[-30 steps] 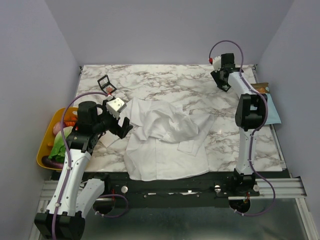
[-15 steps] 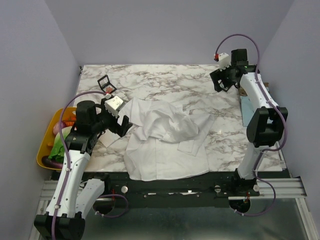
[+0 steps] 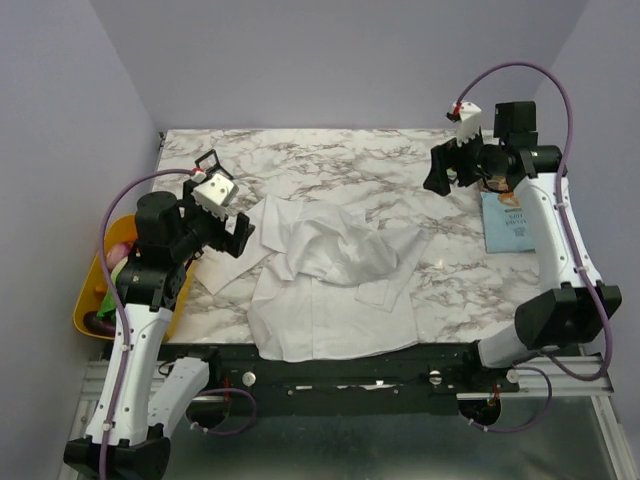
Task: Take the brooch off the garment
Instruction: Reset both arms
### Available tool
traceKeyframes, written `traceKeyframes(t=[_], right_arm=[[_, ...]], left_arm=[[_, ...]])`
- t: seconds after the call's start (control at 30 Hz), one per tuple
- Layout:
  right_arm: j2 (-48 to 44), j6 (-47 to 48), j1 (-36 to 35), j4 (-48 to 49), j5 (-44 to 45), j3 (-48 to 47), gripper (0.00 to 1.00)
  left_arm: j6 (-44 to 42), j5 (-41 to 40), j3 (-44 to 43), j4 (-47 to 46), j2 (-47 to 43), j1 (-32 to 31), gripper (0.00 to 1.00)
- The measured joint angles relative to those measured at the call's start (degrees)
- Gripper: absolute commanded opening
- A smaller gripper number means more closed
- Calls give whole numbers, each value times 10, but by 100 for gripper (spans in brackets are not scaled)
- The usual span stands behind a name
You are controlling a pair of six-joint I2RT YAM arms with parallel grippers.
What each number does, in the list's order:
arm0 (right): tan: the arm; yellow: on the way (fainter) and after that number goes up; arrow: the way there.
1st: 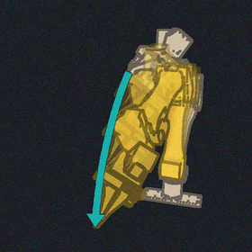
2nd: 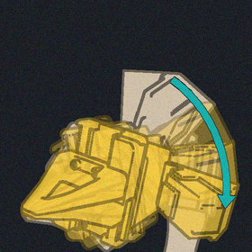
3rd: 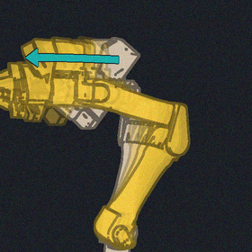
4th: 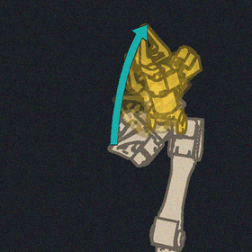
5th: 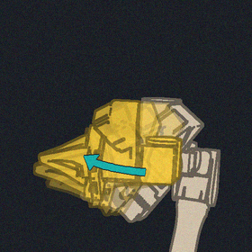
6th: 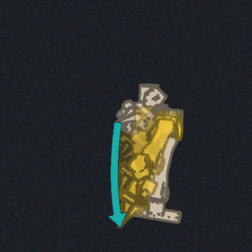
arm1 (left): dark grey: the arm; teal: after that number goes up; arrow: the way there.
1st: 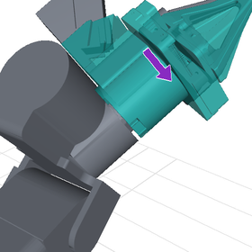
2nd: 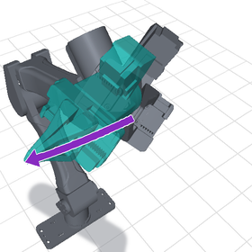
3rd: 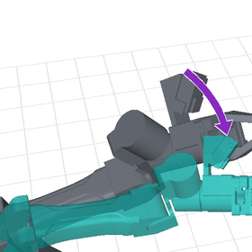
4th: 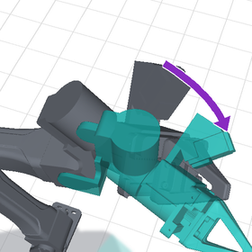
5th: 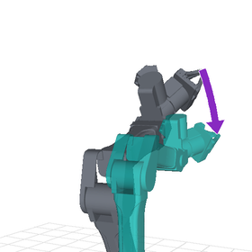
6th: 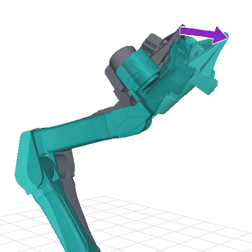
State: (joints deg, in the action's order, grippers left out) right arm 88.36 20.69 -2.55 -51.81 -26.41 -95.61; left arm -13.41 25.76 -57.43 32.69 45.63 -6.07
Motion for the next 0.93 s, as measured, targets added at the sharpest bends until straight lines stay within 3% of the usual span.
traceKeyframes(t=[0.2, 0.6, 0.93], right_arm=[[-138, -4, 0, 5, -90, 90, 100], [-443, -16, 0, 103, -170, 194, 100], [-462, -16, 0, 103, -225, 224, 100]], left_arm=[[40, -43, -40, 4, -3, 0, 99], [76, -43, -91, 28, -9, 0, 99], [71, -3, -95, 50, -6, 0, 99]])
